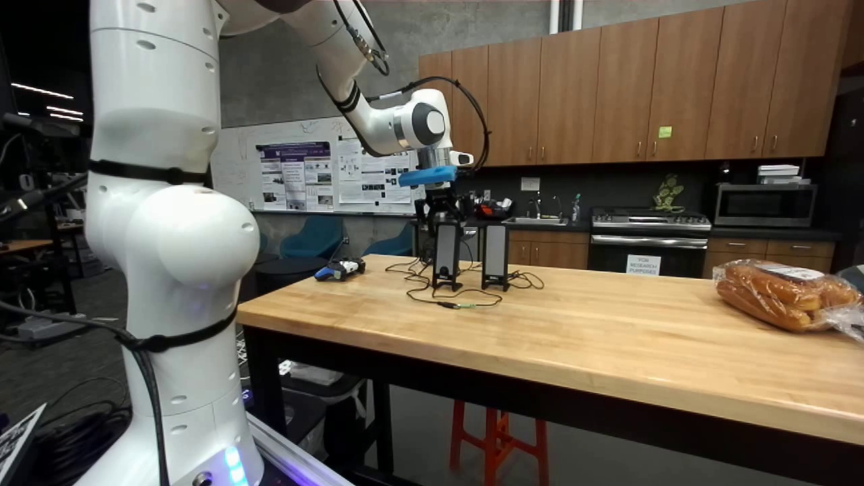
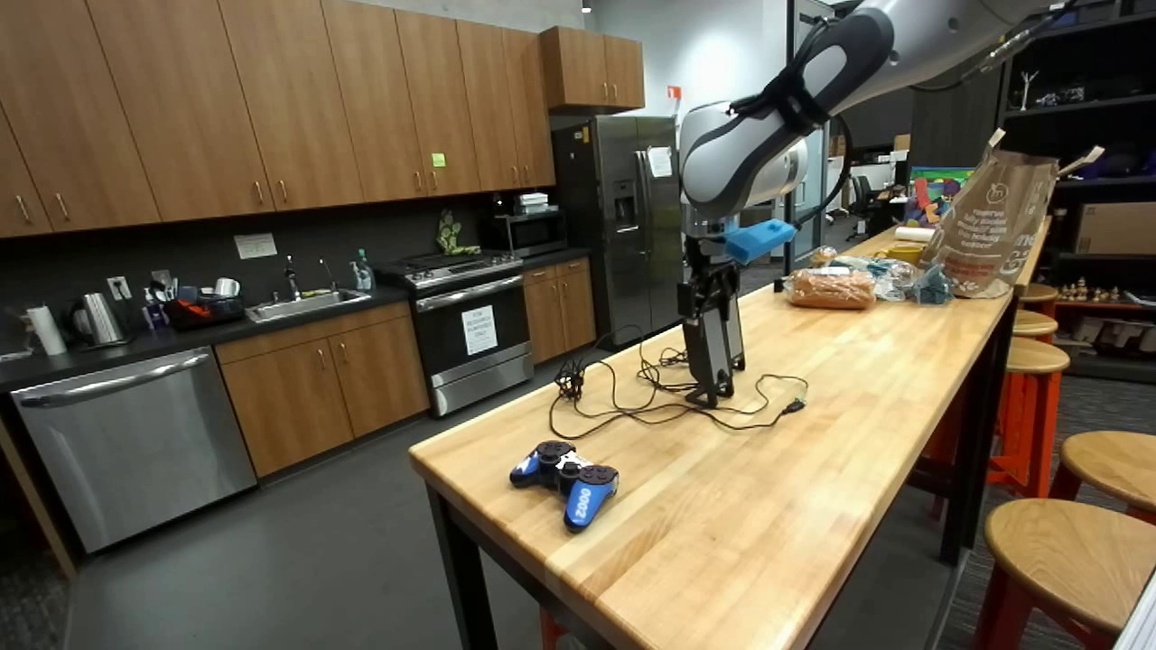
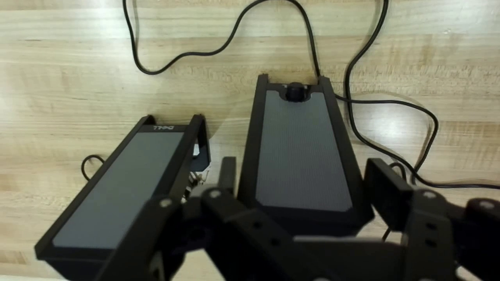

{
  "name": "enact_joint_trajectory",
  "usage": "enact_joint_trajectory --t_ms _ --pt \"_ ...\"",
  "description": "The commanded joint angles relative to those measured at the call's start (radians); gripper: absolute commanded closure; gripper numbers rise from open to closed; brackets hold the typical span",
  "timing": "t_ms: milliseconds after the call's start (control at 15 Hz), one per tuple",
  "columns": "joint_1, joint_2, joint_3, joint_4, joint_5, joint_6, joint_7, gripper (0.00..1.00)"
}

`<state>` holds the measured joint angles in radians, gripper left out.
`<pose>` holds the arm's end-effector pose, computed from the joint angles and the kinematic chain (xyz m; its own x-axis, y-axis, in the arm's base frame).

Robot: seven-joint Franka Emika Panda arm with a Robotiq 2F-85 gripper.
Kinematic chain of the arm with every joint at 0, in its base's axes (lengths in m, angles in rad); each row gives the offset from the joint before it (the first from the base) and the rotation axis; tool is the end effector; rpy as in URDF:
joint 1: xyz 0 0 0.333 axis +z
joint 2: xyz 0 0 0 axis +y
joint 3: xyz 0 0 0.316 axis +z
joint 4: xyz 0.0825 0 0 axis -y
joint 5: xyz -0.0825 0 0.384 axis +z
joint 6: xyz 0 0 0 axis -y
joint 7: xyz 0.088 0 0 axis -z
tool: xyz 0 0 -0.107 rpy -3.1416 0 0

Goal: Move the speaker on the left, forwards

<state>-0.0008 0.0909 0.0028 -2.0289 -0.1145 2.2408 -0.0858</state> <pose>0.5818 -0.0022 0.4148 0.9815 0.1577 0.1085 0.1462 -0.9835 0.1069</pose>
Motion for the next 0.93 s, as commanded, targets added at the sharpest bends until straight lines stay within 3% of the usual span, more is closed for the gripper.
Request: enact_joint_trajectory --t_ms 0,67,867 --pt "0.000 0.007 -0.001 0.007 0.002 0.007 0.009 0.48" --pt "0.000 0.006 -0.001 0.008 0.005 0.008 0.010 0.51" --pt "-0.002 0.002 0.002 0.037 0.082 0.027 0.003 0.51"
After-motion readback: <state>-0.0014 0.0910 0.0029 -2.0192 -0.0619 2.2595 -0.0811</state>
